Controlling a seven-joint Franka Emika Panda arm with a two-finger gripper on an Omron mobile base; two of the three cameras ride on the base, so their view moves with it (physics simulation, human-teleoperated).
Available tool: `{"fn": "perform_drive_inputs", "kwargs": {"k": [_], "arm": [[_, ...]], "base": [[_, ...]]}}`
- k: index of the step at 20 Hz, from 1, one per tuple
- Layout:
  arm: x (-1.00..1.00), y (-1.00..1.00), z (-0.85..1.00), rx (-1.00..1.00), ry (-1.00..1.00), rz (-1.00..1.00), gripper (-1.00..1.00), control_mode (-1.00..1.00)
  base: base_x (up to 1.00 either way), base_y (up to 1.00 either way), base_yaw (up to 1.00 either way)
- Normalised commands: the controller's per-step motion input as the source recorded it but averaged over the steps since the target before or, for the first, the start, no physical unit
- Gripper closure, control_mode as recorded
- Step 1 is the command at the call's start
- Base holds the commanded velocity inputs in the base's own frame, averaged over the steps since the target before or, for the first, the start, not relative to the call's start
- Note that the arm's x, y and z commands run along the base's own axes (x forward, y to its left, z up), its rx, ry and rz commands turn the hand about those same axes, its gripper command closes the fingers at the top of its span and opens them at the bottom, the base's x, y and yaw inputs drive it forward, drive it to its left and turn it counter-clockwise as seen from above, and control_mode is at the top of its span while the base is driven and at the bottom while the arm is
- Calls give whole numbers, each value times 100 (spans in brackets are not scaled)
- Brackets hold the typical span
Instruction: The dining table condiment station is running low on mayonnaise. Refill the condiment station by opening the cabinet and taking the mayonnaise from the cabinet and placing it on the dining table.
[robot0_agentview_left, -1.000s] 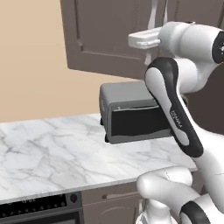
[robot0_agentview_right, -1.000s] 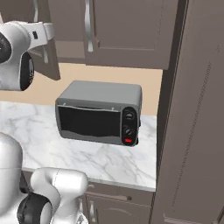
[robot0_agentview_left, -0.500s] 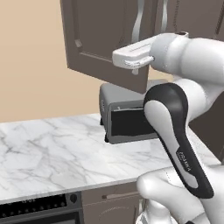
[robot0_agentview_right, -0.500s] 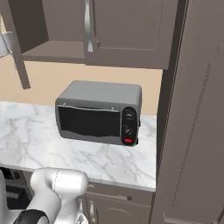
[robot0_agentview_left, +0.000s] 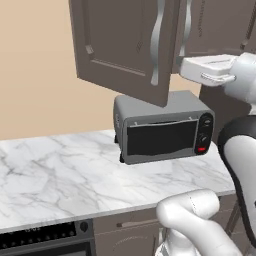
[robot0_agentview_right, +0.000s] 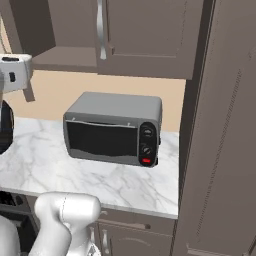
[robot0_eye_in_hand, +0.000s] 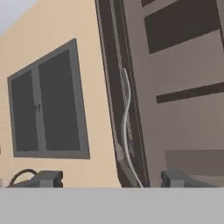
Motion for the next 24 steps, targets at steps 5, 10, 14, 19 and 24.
{"fn": "perform_drive_inputs", "kwargs": {"k": [5,10,14,19,24], "arm": [[23,-94,-34,29,0,7,-100,-100],[62,-72,-43,26,0,19,-100,-100],[87,-46,-19,26,-2,33,-100,-100],[97,-5,-2,23,3,35,-100,-100],[81,36,0,5,17,20,-100,-100]], "base": [[0,0,0],[0,0,0],[0,0,0],[0,0,0],[0,0,0]]}}
